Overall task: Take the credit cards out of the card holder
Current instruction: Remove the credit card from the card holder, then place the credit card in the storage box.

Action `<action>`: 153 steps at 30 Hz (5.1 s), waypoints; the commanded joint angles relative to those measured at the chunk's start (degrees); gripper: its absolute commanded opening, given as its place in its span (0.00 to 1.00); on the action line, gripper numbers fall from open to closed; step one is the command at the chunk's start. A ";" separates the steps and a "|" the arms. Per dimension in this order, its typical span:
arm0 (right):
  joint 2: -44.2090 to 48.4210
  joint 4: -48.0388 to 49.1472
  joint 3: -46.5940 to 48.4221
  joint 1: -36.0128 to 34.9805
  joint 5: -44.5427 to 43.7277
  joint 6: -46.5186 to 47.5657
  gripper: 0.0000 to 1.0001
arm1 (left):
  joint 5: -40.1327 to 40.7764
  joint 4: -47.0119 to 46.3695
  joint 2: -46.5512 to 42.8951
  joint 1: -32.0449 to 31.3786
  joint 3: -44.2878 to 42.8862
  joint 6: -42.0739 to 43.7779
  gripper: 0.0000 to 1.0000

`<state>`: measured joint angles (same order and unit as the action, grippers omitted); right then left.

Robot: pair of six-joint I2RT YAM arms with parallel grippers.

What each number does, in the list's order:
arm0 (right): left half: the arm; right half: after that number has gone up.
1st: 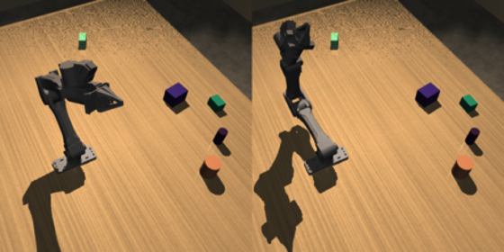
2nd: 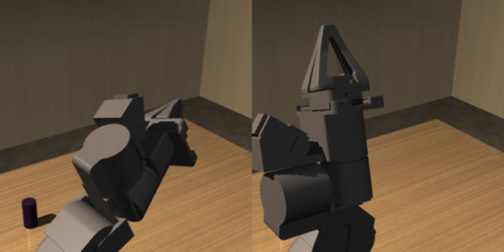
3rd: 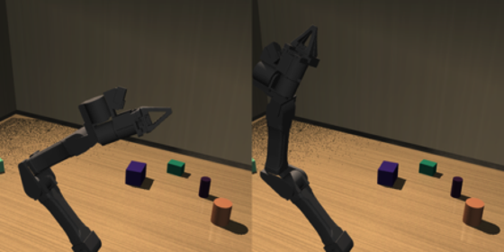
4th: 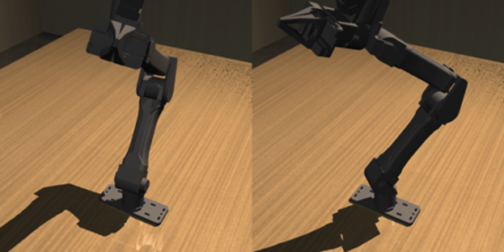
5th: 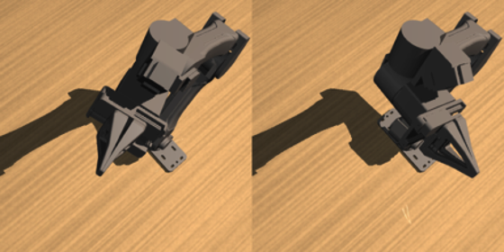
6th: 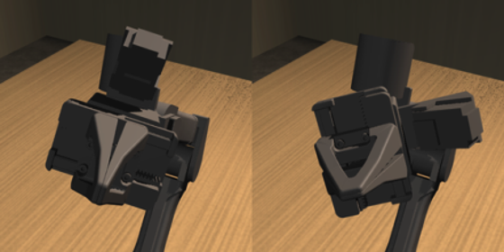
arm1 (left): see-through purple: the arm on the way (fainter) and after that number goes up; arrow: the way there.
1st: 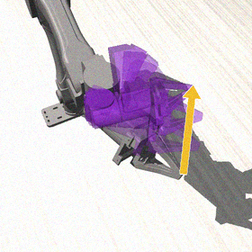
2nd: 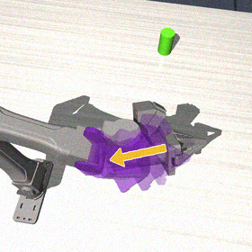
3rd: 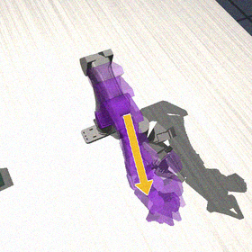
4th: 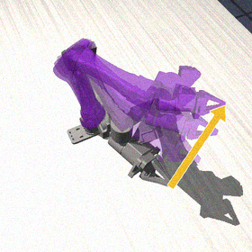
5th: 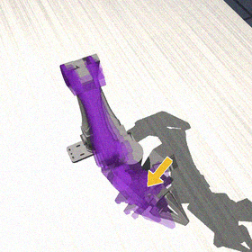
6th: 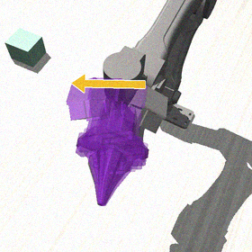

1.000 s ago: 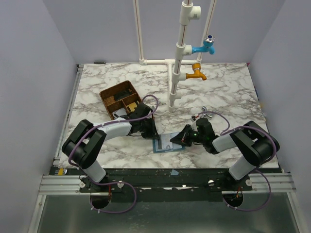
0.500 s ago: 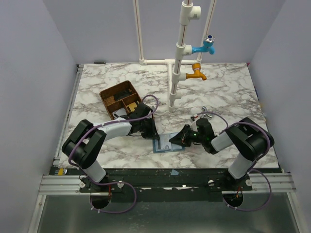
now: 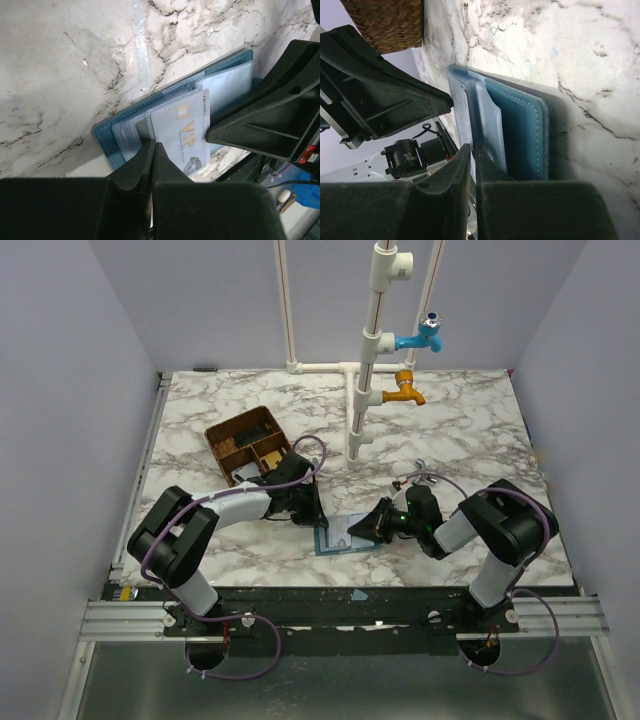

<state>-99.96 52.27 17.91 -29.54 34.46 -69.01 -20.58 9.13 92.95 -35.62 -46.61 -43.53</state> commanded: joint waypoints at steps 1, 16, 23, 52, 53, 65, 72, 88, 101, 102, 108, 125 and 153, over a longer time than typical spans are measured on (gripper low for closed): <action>-1.67 2.14 0.06 0.32 1.79 -0.42 0.10 | 4.59 5.73 2.14 0.37 0.88 2.66 0.00; -0.11 -1.91 0.65 0.40 0.13 1.86 0.01 | 4.82 5.80 2.28 0.77 1.40 2.70 0.00; 3.41 -6.78 0.07 2.31 -1.67 4.70 0.01 | 5.20 6.06 2.07 1.67 2.22 3.19 0.00; 11.85 -21.57 0.05 5.39 -5.43 13.05 0.01 | 5.09 6.62 2.18 2.11 1.79 3.96 0.00; 12.26 -22.30 0.02 5.43 -5.73 13.33 0.01 | 5.19 6.68 2.15 2.13 1.81 3.98 0.00; 18.67 -30.86 1.20 6.42 -8.33 16.85 0.01 | 5.56 7.57 1.36 2.11 1.04 4.59 0.00; 21.84 -33.97 1.81 6.81 -8.78 17.81 0.01 | 5.64 8.27 0.95 2.12 0.25 5.02 0.00; 24.92 -38.21 5.67 6.96 -6.59 17.04 0.01 | 4.35 12.82 -3.38 2.12 -6.24 6.92 0.00; 26.46 -36.72 9.44 6.91 -0.92 12.74 0.01 | -2.21 10.49 -10.68 2.12 -7.14 5.64 0.94; 26.74 -36.54 9.72 6.91 -0.51 12.36 0.01 | -2.94 10.03 -11.08 2.11 -6.94 5.22 0.95; 28.02 -34.30 11.02 6.94 2.24 9.12 0.01 | -8.92 3.52 -12.89 2.61 -4.04 0.79 0.95; 28.08 -20.01 10.91 6.87 9.83 -3.75 0.01 | -23.84 -22.54 -13.06 4.15 4.01 -18.89 0.78; 32.66 -42.49 15.72 6.92 -2.88 10.86 0.93 | -17.16 -7.72 -17.80 5.46 1.98 -8.23 0.00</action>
<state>-68.93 16.25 32.53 -22.85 37.36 -62.39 -42.68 -7.57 78.76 -31.11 -42.37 -59.35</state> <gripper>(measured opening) 0.915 0.013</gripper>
